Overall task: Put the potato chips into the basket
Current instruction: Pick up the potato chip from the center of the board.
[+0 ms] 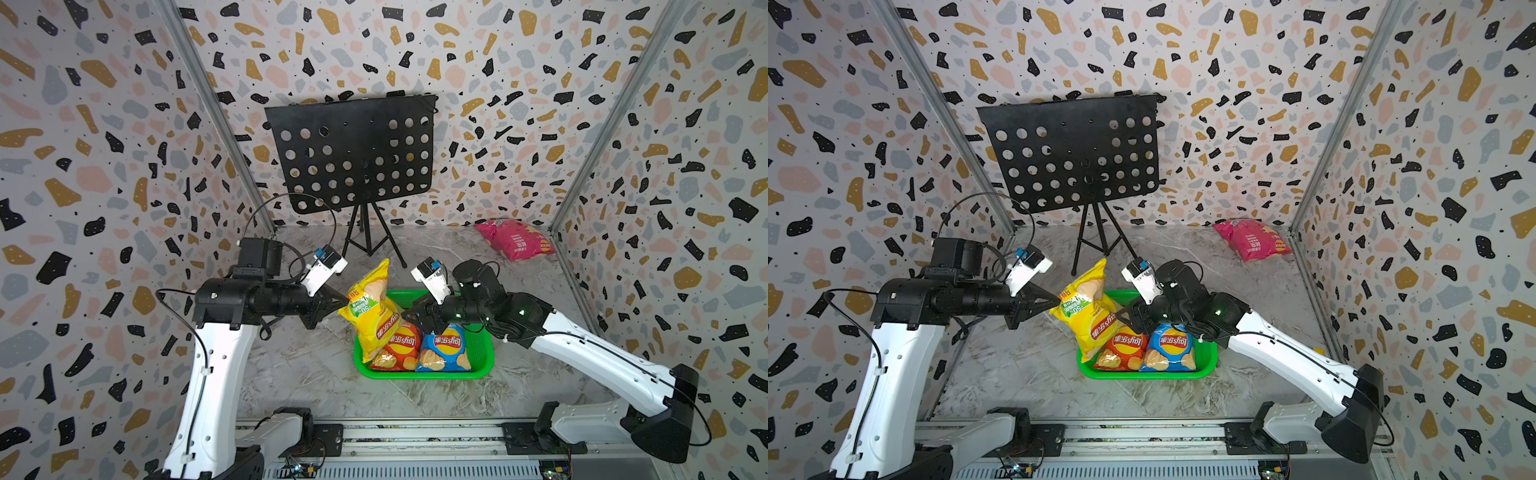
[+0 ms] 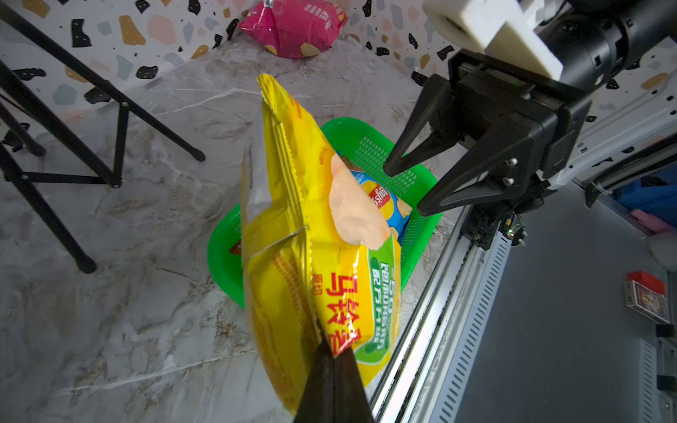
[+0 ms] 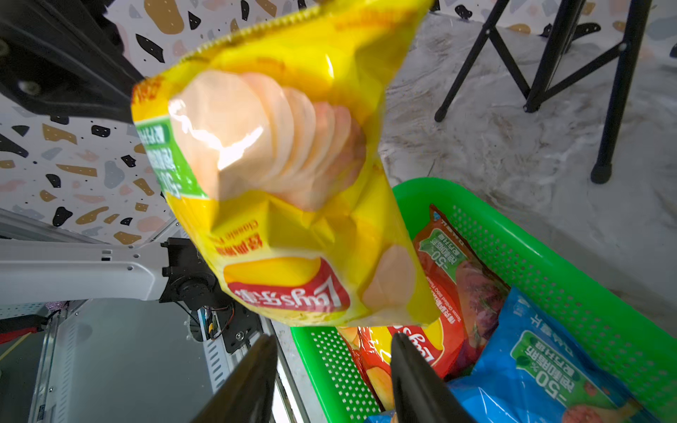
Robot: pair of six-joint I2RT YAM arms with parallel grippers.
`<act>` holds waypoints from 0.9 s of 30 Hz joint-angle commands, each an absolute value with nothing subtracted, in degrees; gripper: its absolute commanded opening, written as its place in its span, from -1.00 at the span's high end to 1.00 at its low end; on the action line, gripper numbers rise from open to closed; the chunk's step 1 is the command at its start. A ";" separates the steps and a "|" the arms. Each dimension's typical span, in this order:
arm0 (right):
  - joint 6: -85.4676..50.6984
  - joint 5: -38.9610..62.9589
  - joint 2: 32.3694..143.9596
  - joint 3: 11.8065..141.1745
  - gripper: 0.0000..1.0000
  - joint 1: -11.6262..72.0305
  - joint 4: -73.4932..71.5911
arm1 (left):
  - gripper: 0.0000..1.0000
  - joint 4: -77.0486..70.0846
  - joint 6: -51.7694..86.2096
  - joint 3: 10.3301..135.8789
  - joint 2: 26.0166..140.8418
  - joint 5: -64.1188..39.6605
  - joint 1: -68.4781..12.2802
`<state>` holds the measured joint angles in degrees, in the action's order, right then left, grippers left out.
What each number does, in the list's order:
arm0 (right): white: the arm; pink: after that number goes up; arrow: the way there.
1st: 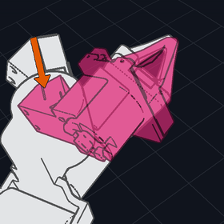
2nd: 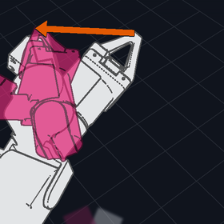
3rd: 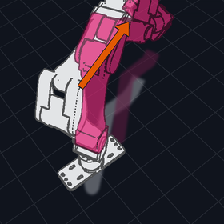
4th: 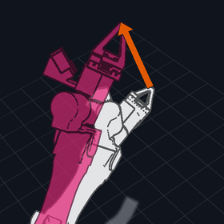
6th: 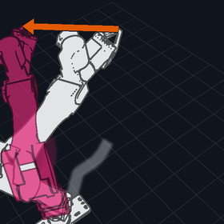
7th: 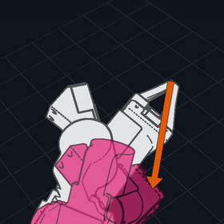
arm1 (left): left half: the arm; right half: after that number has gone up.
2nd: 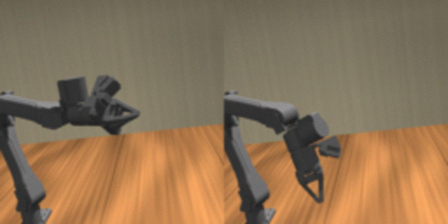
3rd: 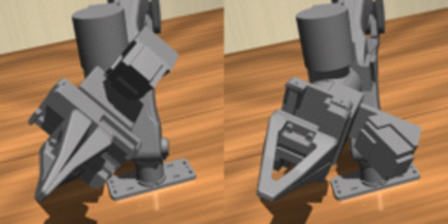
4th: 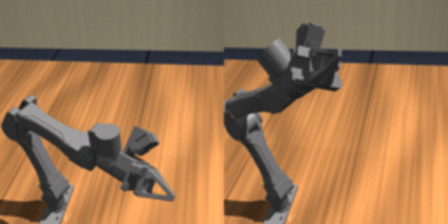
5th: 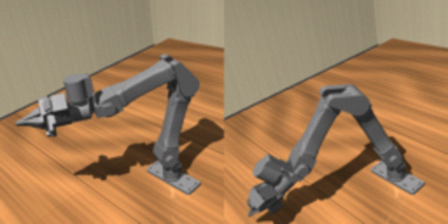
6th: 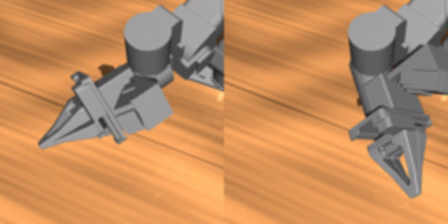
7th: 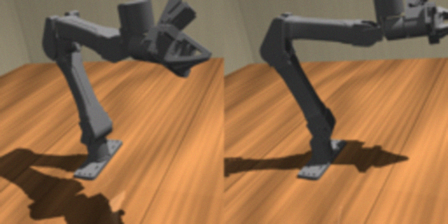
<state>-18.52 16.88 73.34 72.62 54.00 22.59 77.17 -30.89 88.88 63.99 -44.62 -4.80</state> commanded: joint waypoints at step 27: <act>-17.80 18.37 73.55 72.42 -0.27 59.67 16.08 | 1.00 74.89 -30.12 88.86 63.60 -47.95 -10.01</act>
<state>-17.54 17.65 74.83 72.51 59.37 17.89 76.82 -30.20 88.75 63.99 -46.02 -9.63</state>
